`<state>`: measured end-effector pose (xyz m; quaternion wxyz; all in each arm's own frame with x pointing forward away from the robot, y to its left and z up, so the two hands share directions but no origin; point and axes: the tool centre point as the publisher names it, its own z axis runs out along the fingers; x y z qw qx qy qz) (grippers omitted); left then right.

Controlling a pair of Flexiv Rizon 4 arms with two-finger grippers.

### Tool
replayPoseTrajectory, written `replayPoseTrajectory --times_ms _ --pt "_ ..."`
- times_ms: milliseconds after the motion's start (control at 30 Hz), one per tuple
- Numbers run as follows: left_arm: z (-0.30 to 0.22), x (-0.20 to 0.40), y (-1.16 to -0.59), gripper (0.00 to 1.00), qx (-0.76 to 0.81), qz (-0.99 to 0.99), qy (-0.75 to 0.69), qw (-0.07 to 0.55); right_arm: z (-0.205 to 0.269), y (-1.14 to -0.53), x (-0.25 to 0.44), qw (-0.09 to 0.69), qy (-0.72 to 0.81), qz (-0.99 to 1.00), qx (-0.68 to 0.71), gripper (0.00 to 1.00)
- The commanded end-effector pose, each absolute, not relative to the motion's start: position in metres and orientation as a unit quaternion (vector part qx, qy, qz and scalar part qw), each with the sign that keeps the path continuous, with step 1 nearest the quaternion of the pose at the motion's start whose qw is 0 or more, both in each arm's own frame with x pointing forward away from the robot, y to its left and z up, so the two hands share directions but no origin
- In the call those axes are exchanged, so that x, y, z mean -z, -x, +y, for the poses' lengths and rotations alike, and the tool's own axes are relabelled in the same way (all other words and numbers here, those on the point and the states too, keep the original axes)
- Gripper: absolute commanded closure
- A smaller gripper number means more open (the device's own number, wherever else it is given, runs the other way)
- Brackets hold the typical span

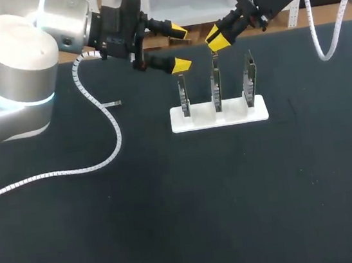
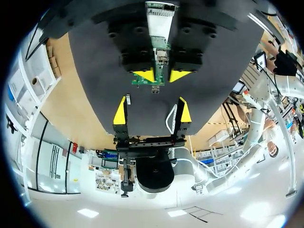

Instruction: Pick up the optical module with the left hand, and insert it into the network port with the right hand.

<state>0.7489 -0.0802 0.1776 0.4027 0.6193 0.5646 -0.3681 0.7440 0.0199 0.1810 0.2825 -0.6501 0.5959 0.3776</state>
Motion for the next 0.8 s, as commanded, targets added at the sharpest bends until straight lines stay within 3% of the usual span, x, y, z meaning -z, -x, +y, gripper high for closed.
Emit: replayPoseTrajectory --times_ms 33,800 --pt "-0.081 -0.178 -0.749 0.00 0.367 0.567 -0.620 0.401 0.020 -0.744 -0.181 0.283 0.650 0.596 -0.378 1.00" --pt "-0.081 -0.178 -0.749 0.00 0.367 0.567 -0.620 0.401 0.018 -0.741 -0.159 0.263 0.642 0.610 -0.384 1.00"
